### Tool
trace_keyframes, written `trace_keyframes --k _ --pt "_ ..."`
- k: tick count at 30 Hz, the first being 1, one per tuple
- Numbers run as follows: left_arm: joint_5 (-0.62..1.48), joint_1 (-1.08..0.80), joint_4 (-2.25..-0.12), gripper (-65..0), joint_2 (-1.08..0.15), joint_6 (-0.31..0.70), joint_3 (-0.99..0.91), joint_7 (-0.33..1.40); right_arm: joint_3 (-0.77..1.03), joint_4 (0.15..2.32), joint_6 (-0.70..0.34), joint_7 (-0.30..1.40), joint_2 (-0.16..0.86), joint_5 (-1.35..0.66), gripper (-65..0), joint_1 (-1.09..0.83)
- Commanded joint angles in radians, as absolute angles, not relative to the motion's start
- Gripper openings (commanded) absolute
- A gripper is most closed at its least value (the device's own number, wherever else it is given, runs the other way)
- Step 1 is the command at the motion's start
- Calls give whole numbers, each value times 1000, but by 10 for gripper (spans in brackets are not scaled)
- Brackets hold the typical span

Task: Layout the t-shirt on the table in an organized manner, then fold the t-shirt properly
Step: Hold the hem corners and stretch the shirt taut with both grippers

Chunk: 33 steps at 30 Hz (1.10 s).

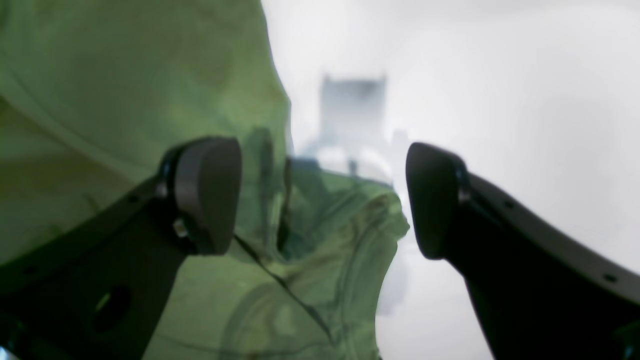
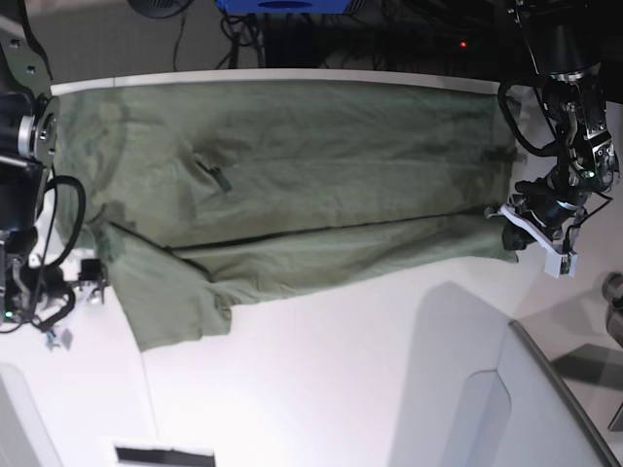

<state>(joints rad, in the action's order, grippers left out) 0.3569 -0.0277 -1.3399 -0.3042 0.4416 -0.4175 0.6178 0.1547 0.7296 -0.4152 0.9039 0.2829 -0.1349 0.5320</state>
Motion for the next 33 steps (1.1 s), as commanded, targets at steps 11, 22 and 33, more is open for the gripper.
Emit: trace_keyframes --k 11,22,33 --pt "369 -13 -1356 -650 -320 441 -423 598 131 705 -418 860 288 -143 -164 562" --pt "369 -13 -1356 -650 -320 441 -423 598 131 705 -418 860 285 -143 -164 558" --pt "367 -16 -1356 -650 -320 441 -423 598 130 584 -418 840 285 -143 -164 596"
